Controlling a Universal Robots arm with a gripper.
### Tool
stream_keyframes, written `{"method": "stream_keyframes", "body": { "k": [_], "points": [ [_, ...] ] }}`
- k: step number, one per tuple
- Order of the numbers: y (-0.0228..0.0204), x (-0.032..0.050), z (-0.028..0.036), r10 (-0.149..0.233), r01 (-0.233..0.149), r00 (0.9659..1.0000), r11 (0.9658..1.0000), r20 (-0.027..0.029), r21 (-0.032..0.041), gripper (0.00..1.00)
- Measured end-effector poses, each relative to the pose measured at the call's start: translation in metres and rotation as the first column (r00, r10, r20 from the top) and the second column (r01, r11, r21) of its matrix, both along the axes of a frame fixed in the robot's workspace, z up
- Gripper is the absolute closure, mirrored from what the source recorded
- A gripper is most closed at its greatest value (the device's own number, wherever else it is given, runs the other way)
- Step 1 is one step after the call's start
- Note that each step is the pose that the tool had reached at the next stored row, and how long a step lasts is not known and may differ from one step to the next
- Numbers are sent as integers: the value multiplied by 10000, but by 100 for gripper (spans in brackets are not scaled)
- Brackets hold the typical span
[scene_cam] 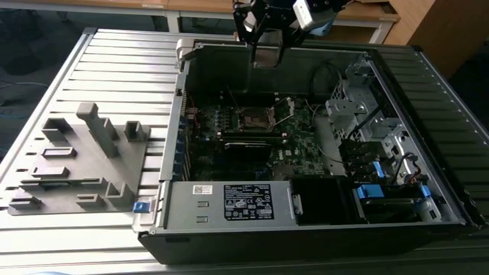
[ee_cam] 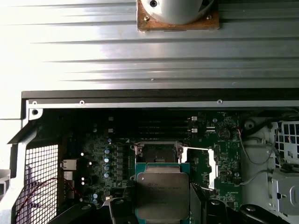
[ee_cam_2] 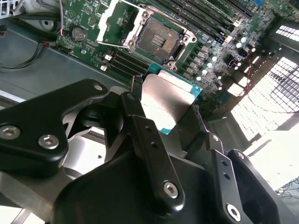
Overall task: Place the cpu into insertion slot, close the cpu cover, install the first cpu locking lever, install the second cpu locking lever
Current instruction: 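Place the cpu into insertion slot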
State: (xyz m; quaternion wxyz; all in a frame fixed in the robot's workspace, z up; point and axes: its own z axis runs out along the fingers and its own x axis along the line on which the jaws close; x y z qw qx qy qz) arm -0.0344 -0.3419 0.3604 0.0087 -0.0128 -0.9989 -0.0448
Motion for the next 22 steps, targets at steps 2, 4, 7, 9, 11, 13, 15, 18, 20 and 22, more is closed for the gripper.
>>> {"method": "stream_keyframes", "body": {
  "k": [2,4,7,9,11,13,15,18,20,22],
  "points": [
    [0,0,-2,0,0,10000,10000,1,2,46],
    [0,0,-3,0,0,10000,10000,1,2,46],
    [0,0,-19,0,0,10000,10000,1,3,46],
    [0,0,-34,0,0,10000,10000,2,2,46],
    [0,0,-50,0,0,10000,10000,4,2,46],
    [1,0,-62,0,0,10000,10000,6,1,46],
    [0,0,-68,0,0,10000,10000,6,0,46],
    [0,0,-71,0,0,10000,10000,7,0,46],
    [0,0,-74,0,0,10000,10000,7,1,46],
    [0,0,-75,0,0,10000,10000,7,1,46]
  ]
}}
